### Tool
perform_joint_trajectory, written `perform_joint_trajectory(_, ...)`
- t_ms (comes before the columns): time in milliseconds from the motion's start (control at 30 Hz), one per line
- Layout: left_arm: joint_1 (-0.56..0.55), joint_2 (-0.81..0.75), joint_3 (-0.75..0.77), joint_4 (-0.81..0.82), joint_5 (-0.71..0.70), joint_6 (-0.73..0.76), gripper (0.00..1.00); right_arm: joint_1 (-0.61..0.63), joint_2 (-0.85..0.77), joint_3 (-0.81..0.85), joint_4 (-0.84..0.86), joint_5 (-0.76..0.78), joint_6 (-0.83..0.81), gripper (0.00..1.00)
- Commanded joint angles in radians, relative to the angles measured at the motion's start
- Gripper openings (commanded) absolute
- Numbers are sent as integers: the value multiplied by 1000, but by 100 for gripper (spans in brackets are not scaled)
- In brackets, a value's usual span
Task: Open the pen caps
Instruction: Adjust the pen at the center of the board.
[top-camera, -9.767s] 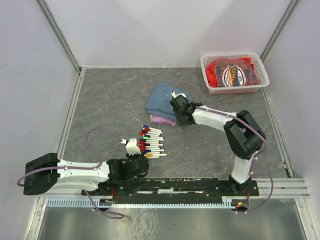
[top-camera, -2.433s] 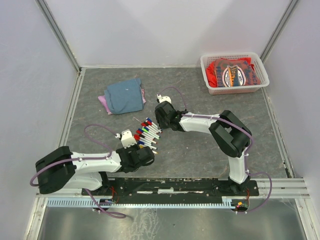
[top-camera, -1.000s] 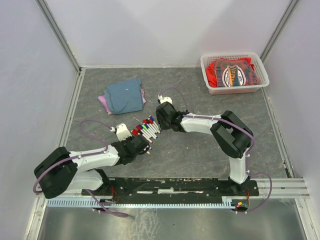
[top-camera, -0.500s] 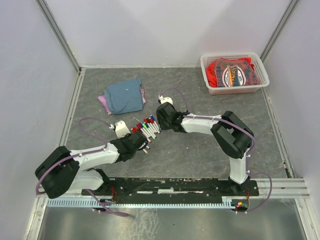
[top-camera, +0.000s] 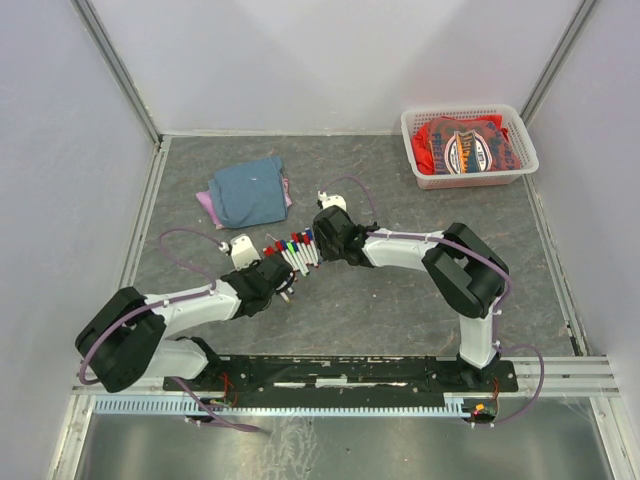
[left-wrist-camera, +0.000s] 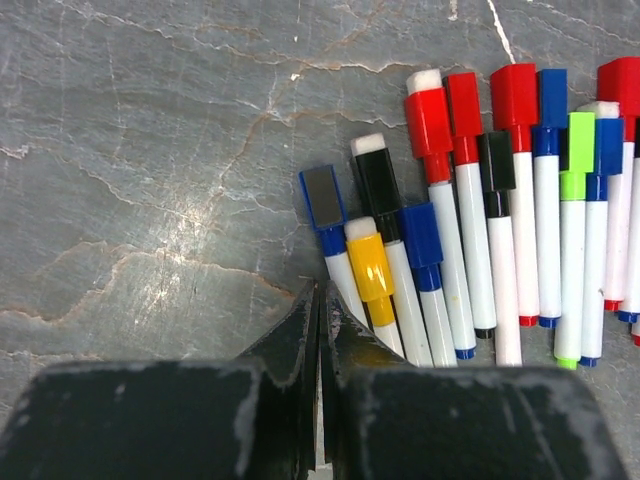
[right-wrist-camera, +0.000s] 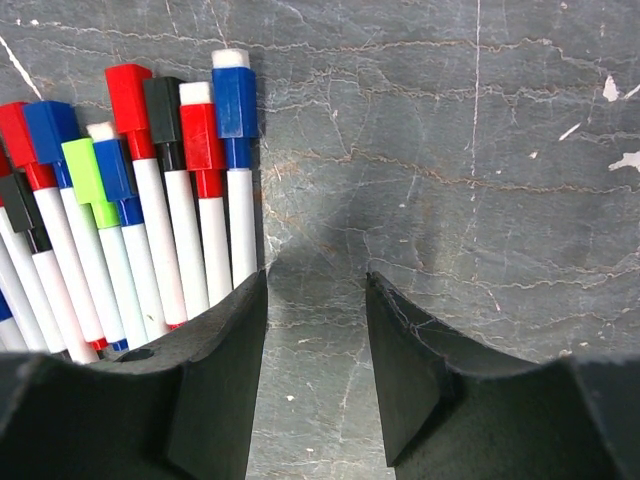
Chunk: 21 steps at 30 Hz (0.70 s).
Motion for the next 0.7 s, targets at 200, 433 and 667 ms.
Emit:
perform_joint_trajectory(200, 34, 63, 28, 114, 12, 65, 3, 20, 1, -57, -69, -23, 31, 52)
perform_joint_trajectory(433, 44, 87, 39, 140, 16, 82, 3, 23, -4, -74, -68, -16, 38, 52)
perform_joint_trajectory(667, 47, 66, 26, 124, 28, 81, 3, 23, -23, -87, -77, 34, 41, 52)
